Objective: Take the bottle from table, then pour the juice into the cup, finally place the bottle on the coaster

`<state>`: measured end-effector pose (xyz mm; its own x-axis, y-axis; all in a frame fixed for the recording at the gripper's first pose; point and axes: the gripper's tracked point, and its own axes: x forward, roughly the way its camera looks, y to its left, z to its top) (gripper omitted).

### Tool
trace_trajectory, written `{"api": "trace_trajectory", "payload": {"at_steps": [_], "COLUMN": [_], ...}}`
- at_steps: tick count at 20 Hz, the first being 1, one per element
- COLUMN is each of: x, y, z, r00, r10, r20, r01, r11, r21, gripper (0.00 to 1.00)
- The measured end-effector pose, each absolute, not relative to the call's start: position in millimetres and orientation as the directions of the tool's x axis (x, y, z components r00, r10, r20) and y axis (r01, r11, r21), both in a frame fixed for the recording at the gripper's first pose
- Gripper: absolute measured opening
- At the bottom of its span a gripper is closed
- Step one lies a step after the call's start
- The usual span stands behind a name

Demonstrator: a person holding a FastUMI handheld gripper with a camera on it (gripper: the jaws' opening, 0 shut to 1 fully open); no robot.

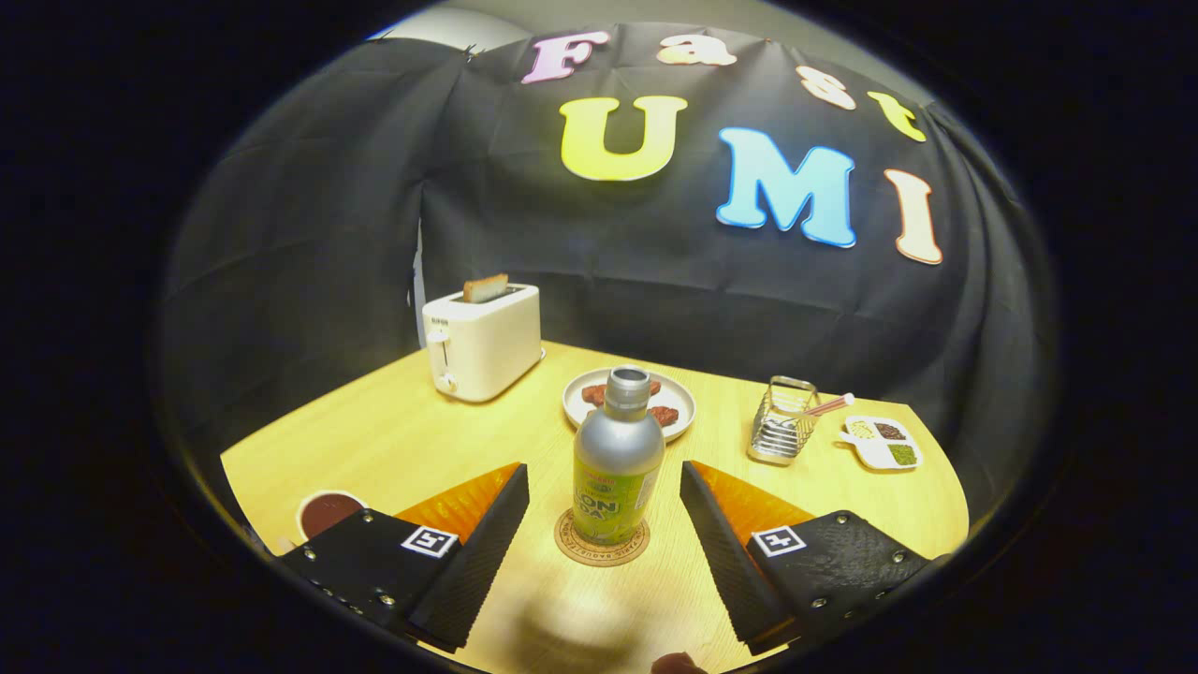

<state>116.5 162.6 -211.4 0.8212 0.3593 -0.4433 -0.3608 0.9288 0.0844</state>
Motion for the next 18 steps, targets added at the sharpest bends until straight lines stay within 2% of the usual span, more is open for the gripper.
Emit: {"api": "trace_trajectory", "payload": {"at_steps": [7,10,18], "x": [79.2,62.8,17.4], "y": [135.5,118.1,83.6], "z": [-137.7,-103.9,-63.8], "r00": [0.897,0.936,0.975], "r10": [0.276,0.231,0.143], "r20": [-0.345,-0.267,-0.172], "r01": [-0.258,-0.212,-0.127], "r11": [0.961,0.973,0.987], "r21": [0.100,0.095,0.100], "gripper": [0.99,0.98,0.98]}}
